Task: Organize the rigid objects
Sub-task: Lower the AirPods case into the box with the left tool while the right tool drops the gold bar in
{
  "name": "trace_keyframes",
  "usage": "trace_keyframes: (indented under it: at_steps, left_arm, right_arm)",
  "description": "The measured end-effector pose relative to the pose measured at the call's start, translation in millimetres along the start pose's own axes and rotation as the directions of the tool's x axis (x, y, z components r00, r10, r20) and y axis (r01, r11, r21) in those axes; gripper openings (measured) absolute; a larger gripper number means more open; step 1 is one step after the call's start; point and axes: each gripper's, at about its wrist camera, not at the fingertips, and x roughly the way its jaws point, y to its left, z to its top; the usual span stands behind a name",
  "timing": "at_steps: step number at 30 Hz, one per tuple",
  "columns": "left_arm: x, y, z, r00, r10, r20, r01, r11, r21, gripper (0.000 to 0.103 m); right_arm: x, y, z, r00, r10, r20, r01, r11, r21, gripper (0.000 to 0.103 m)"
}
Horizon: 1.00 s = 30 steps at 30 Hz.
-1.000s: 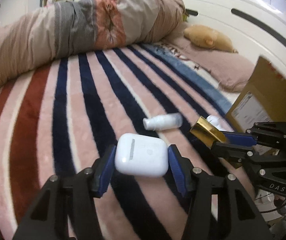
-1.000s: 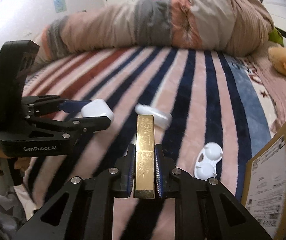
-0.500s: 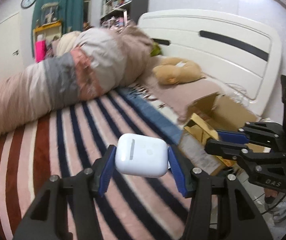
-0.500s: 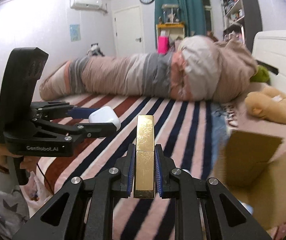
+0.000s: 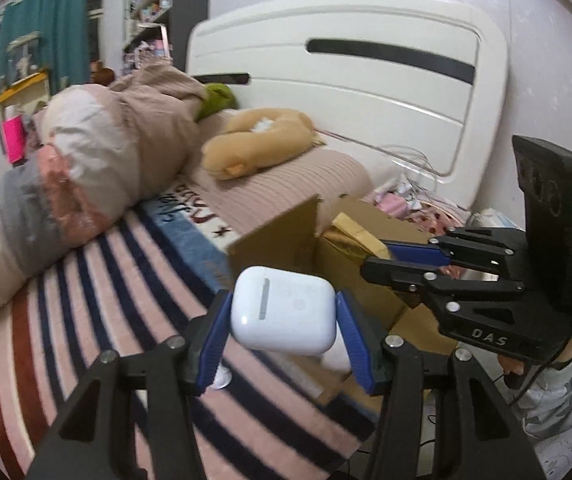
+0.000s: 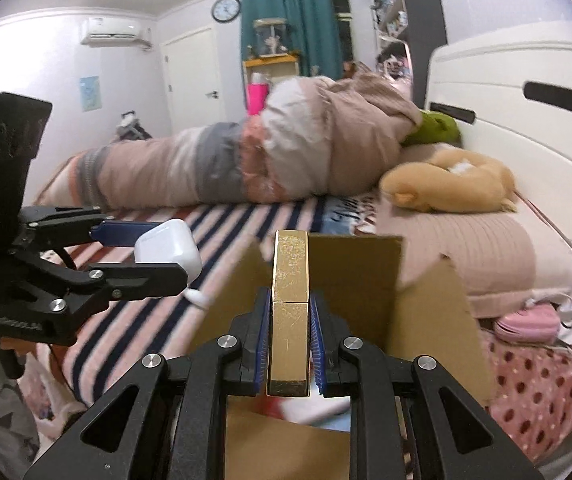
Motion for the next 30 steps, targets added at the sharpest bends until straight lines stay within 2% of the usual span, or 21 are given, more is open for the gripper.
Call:
trace_keyframes:
  at_steps: [6, 8, 10, 12, 15, 17, 20, 30]
  left_arm:
    - [49.1, -17.0, 18.8, 0.993, -0.008, -0.114, 0.011, 1.000, 0.025, 0.050]
    - [61.5, -17.9, 23.6, 0.989, -0.001, -0.145, 0.006, 0.999, 0.033, 0.050]
    - [68.3, -18.6, 24.2, 0.986, 0.005, -0.164, 0.002, 0.999, 0.042, 0.050]
    - [76.9, -17.3, 25.2, 0.983, 0.003, -0.182, 0.006, 0.999, 0.047, 0.050]
    - [86.4, -15.3, 24.0, 0.980, 0.003, -0.199, 0.008, 0.998, 0.055, 0.050]
    - [90.8, -13.6, 23.1, 0.979, 0.026, -0.201, -0.015, 0.998, 0.055, 0.050]
    - [90.4, -9.9, 23.7, 0.980, 0.021, -0.199, -0.013, 0.999, 0.045, 0.051]
    - [64.0, -3.8, 24.6, 0.985, 0.056, -0.162, -0.052, 0.998, 0.031, 0.054]
  right_arm:
    - [24.5, -38.8, -2.7, 0.995, -0.044, -0.093, 0.043, 0.999, -0.013, 0.014]
    - [35.3, -45.5, -0.3, 0.989, -0.043, -0.141, 0.040, 0.999, -0.026, 0.014]
    - [49.0, -51.6, 2.1, 0.978, -0.075, -0.196, 0.063, 0.996, -0.068, 0.014]
    - [55.8, -55.6, 4.7, 0.972, -0.110, -0.208, 0.088, 0.990, -0.111, 0.014]
    - [62.3, -58.4, 8.2, 0.970, -0.108, -0.217, 0.081, 0.988, -0.129, 0.014]
    - [64.7, -59.9, 8.7, 0.971, -0.099, -0.218, 0.073, 0.990, -0.124, 0.014]
    - [65.7, -62.2, 9.0, 0.973, -0.078, -0.218, 0.056, 0.993, -0.106, 0.014]
    - [54.9, -55.2, 11.0, 0.978, -0.056, -0.202, 0.038, 0.995, -0.088, 0.014]
